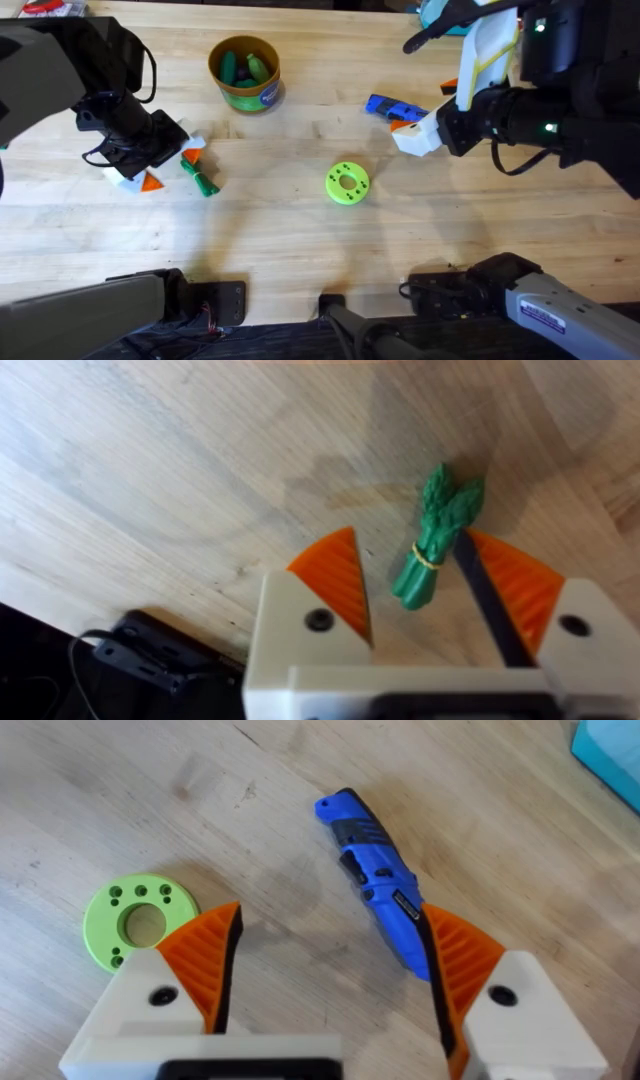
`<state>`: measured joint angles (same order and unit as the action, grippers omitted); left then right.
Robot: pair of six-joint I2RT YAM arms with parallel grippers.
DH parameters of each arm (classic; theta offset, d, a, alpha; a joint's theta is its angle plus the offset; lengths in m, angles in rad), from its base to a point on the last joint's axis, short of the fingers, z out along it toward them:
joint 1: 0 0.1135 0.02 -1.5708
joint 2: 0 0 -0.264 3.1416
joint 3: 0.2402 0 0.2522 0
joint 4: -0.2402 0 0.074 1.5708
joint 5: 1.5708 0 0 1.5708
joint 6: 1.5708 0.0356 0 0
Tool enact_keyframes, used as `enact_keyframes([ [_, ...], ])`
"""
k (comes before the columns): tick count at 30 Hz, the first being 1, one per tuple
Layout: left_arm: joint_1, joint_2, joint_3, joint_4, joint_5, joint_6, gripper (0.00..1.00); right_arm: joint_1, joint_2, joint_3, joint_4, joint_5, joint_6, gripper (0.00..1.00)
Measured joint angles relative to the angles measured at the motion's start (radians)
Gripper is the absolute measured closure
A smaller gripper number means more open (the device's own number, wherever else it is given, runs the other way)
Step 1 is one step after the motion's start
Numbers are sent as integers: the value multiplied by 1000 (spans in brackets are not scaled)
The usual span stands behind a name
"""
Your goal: Pick up the gripper from the table and insert it into the empty holder that is missing its gripper. Then pick up a screw, insert it into the mounting hole, and use the screwdriver to tighten it. Finally, clean up the table by picking up the vegetable and placing it into the bucket.
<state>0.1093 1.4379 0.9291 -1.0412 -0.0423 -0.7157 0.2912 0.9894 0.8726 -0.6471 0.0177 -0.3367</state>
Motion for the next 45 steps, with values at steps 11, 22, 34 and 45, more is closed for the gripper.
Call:
enact_keyframes([
  [11, 0, 5, -1, 68, 233, 202, 322, 0, 18, 0, -12, 0, 0, 30],
  [22, 0, 5, -1, 20, 225, 247, 322, 0, 95, 0, -12, 0, 0, 30],
  [34, -2, 5, -80, 48, 146, 178, 325, 0, 95, 0, -10, 0, 0, 30],
  [45, -2, 5, -91, 47, 147, 139, 977, 0, 95, 0, -7, 0, 0, 30],
])
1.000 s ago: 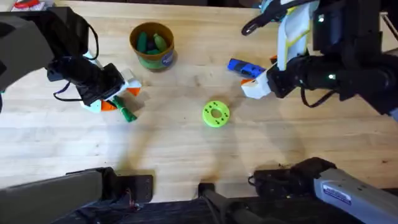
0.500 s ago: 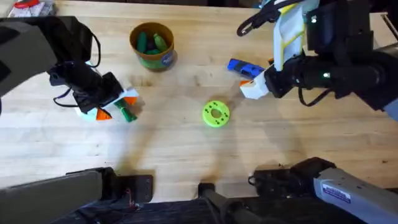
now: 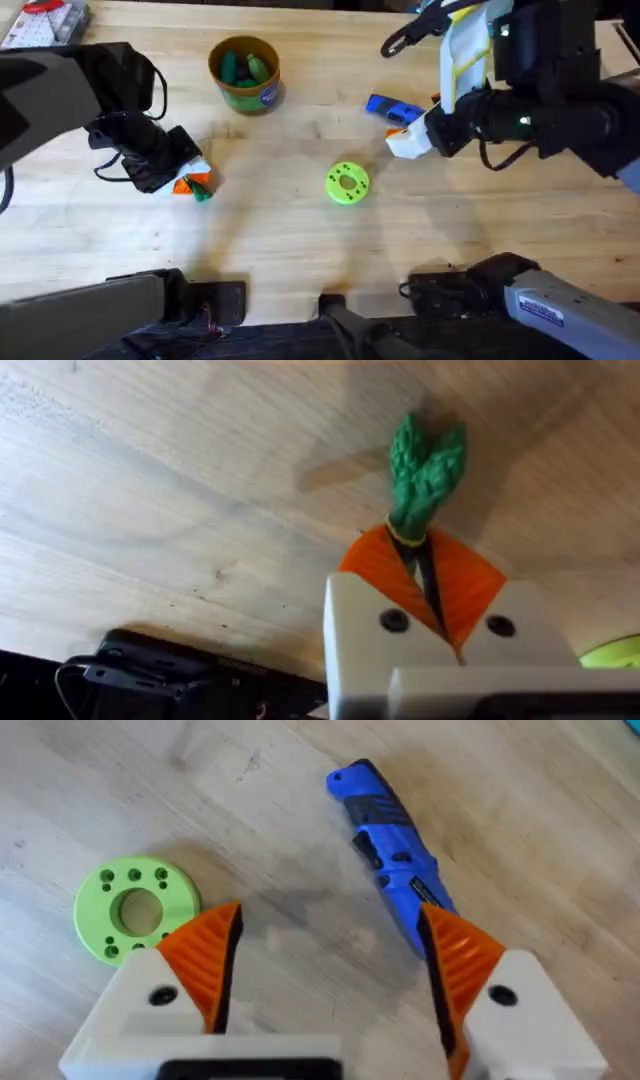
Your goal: Pick up the gripper from the table and insert it into the empty holder that is missing its gripper. Then pick up a screw, insert it into the mounting hole, and use the screwdriver to tighten it. Finally, clean up the table by picking up the vegetable and placing it into the bucket.
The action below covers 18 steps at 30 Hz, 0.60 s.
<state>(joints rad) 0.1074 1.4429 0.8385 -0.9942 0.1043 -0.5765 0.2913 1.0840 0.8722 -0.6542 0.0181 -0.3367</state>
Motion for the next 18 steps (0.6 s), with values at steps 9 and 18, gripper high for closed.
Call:
enact_keyframes([
  [9, 0, 9, 199, -96, 42, -4, 977, 0, 0, 0, 2, 0, 0, 30],
  [18, -19, 8, 487, -1, 144, -4, 977, 0, 0, 0, 2, 0, 0, 30],
])
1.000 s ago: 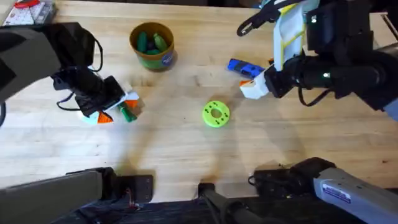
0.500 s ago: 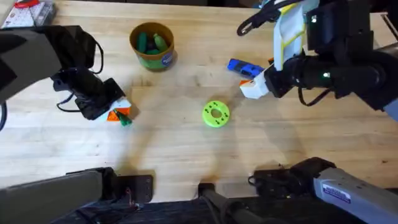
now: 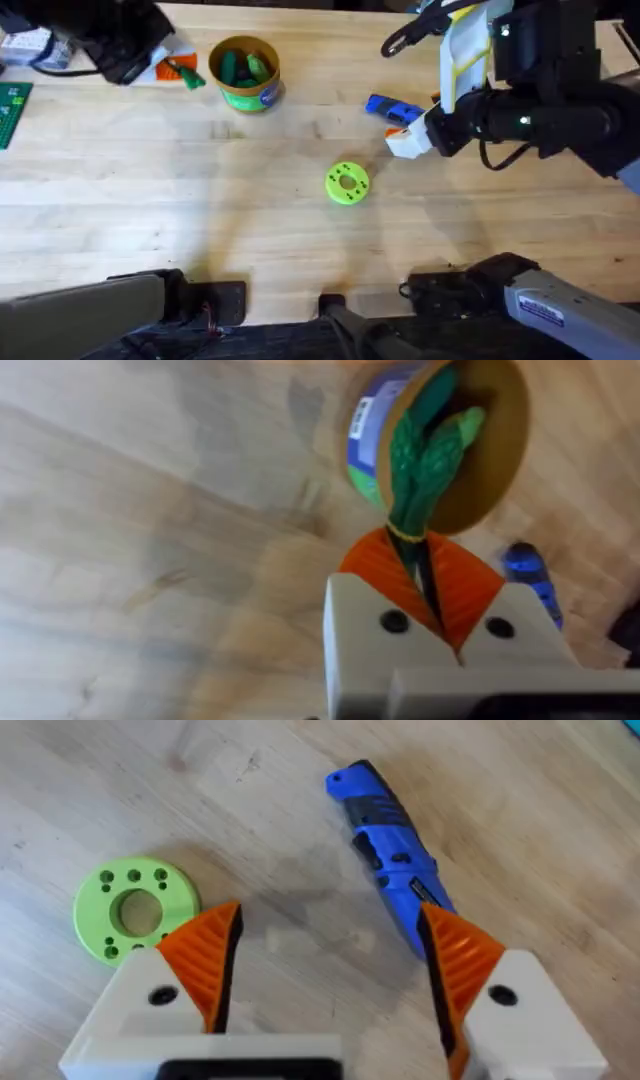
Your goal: Pick up the gripper from the table and insert it into the empty holder that is missing its gripper. Then pick up a screw, insert it into the mounting hole, and use the screwdriver to tighten it. Finally, clean up the table by picking up the vegetable and placing it into the bucket.
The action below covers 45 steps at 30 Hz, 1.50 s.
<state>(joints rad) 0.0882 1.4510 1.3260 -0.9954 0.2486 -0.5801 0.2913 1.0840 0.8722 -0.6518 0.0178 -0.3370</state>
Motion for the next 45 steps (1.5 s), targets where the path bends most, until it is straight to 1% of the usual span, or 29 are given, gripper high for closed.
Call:
enact_keyframes([
  [2, -34, 2, 1, 70, 23, -1, 977, 0, 0, 0, 0, 0, 0, 30],
  [4, -80, 6, 1, 128, 39, -2, 977, 0, 0, 0, 1, 0, 0, 30],
  [7, -147, 22, 1, 217, 38, -2, 977, 0, 0, 0, 1, 0, 0, 30],
  [9, -183, 42, 1, 248, 24, -2, 977, 0, 0, 0, 1, 0, 0, 30],
  [11, -206, 67, 1, 264, 8, -3, 977, 0, 0, 0, 2, 0, 0, 30],
  [12, -215, 82, 1, 263, -6, -3, 947, 0, 0, 0, 1, 0, 0, 30],
  [14, -223, 115, 1, 255, -26, -1, 826, 0, 0, 0, 2, 0, 0, 30],
  [15, -223, 130, 1, 252, -36, 2, 747, 0, 0, 0, 1, 0, 0, 30],
  [16, -223, 145, 1, 252, -41, -3, 618, 0, 0, 0, 2, 0, 0, 30],
  [18, -222, 165, 1, 258, -54, 1, 458, 0, 0, 0, 2, 0, 0, 30],
  [19, -221, 171, 1, 270, -59, -1, 289, 0, 0, 0, 2, 0, 0, 30],
  [20, -220, 171, 1, 282, -61, -2, 142, 0, 0, 0, 6, 0, 0, 30],
  [21, -220, 170, 1, 293, -63, -3, 47, 0, 0, 0, 12, 0, 0, 30],
  [22, -220, 166, 1, 304, -65, -3, 23, 0, 0, 0, 19, 0, 0, 30],
  [25, -220, 149, 6, 303, -66, 7, 15, 0, 0, 0, 46, 0, 0, 30],
  [28, -220, 125, 33, 253, -67, 51, 13, 0, -5, 0, 66, 0, 0, 30],
  [31, -220, 79, 71, 154, -69, 129, 13, 0, -47, 0, 59, 0, 1, 30],
  [34, -220, 9, 97, 40, -74, 227, 13, 0, -132, 0, 46, 0, 7, 30],
  [38, -220, -94, 110, -150, -78, 353, 15, 8, -271, 2, 42, 0, 35, 30],
  [39, -220, -112, 113, -208, -78, 384, 14, 10, -308, 2, 42, 0, 44, 30],
  [43, -220, -159, 115, -384, -80, 487, 14, 13, -420, 3, 41, 0, 67, 30],
  [45, -220, -172, 115, -445, -81, 531, 14, 13, -457, 6, 40, 0, 72, 30],
])
